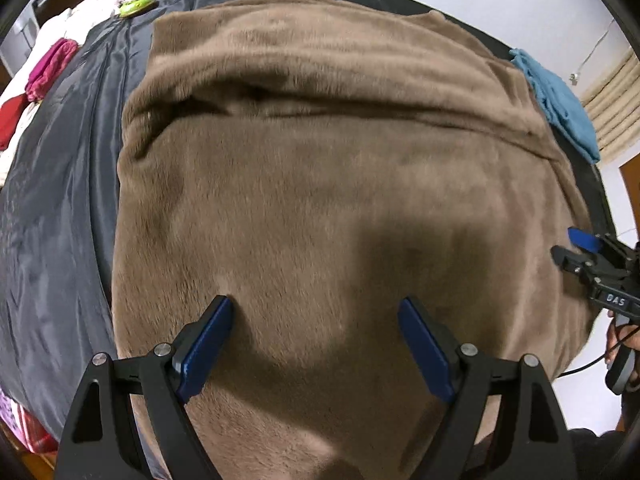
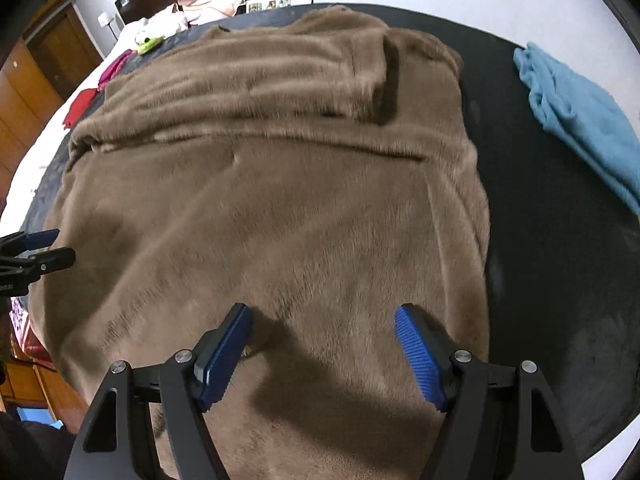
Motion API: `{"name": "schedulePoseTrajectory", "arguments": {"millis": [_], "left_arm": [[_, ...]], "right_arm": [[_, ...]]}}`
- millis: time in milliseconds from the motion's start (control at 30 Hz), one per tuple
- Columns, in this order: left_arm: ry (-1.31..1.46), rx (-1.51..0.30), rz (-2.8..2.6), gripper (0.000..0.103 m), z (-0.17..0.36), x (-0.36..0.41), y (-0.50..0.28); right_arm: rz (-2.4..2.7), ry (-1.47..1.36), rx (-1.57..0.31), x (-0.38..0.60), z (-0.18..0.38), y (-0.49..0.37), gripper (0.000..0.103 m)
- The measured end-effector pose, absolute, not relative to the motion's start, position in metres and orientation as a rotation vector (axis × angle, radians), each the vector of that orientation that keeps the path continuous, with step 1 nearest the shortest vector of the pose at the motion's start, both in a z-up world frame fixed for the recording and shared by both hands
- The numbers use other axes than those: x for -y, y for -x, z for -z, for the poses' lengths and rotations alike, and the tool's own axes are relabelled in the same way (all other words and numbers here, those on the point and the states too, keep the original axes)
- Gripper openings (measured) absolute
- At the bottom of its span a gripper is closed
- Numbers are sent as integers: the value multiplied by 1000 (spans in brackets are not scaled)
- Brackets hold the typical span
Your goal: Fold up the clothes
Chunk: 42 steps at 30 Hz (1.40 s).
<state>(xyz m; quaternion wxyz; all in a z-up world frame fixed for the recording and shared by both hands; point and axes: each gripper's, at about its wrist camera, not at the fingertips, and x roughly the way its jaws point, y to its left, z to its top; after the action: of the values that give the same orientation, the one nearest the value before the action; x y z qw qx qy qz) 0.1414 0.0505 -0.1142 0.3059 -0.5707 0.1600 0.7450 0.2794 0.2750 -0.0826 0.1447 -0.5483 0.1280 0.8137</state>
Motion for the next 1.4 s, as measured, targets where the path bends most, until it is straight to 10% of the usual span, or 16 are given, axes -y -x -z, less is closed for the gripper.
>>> {"name": "schedulePoseTrajectory", "arguments": {"millis": [333, 1400], "left_arm": [[1496, -444, -2066, 91, 114, -58, -160], [1617, -46, -1942, 91, 114, 75, -230]], "right_arm": [[-2392, 1586, -243, -267, 89, -282, 88], [-2430, 1786, -725, -258, 119, -428, 88]]}}
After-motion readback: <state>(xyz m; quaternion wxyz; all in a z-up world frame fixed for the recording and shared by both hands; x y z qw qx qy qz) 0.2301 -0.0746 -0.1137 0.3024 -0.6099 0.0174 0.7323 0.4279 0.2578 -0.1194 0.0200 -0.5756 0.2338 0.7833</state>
